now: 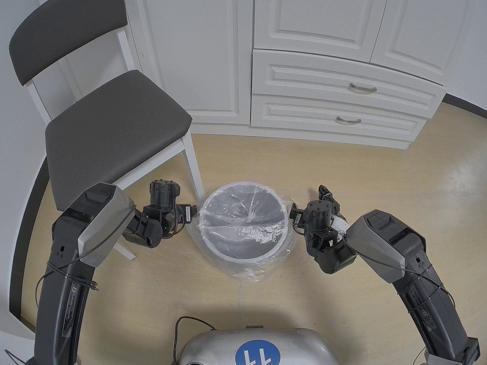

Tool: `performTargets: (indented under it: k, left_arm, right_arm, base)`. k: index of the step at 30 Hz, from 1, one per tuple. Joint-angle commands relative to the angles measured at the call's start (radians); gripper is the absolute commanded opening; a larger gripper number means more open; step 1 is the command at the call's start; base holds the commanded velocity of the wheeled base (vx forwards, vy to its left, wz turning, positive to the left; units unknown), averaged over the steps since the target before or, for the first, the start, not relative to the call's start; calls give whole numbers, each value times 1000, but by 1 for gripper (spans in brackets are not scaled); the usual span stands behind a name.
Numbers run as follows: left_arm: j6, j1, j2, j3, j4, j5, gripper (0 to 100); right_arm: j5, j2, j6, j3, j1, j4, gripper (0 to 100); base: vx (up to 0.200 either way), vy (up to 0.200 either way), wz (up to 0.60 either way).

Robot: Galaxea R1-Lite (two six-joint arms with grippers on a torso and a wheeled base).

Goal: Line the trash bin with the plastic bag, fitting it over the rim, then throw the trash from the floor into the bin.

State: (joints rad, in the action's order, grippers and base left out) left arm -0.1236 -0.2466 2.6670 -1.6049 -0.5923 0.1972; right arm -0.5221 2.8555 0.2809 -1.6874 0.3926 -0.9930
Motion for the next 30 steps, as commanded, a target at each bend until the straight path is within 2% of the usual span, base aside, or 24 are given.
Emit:
performTargets:
  k: [1, 7, 11, 16, 22, 24, 28, 30]
  left_arm:
    - [-2, 0, 4, -4, -9, 1, 100]
    - [-10, 0, -41, 10, -17, -1, 100]
    - [-4, 1, -107, 76, -17, -5, 100]
    - [10, 0, -187, 151, -1, -16, 100]
    - [24, -2, -243, 191, -11, -25, 100]
    - [29, 0, -256, 209, 3, -25, 100]
    - [131, 10, -312, 316, 19, -81, 100]
    - [170, 18, -334, 355, 20, -108, 100]
  right_arm:
    - [2, 28, 6, 0, 3, -1, 100]
    - [2, -36, 50, 9, 5, -7, 100]
    - [5, -148, 49, 107, -4, 2, 100]
    - [53, -269, 37, 236, -6, 25, 100]
    - [96, -389, 34, 351, -6, 135, 100]
    - [132, -397, 18, 391, -9, 211, 100]
    - [192, -332, 9, 404, -1, 286, 100]
    - [197, -289, 9, 385, 0, 284, 100]
  base:
    - [0, 0, 0]
    - [0, 0, 0]
    - [0, 0, 0]
    - [0, 0, 0]
    - [0, 0, 0]
    - [0, 0, 0]
    - [0, 0, 0]
    - [0, 0, 0]
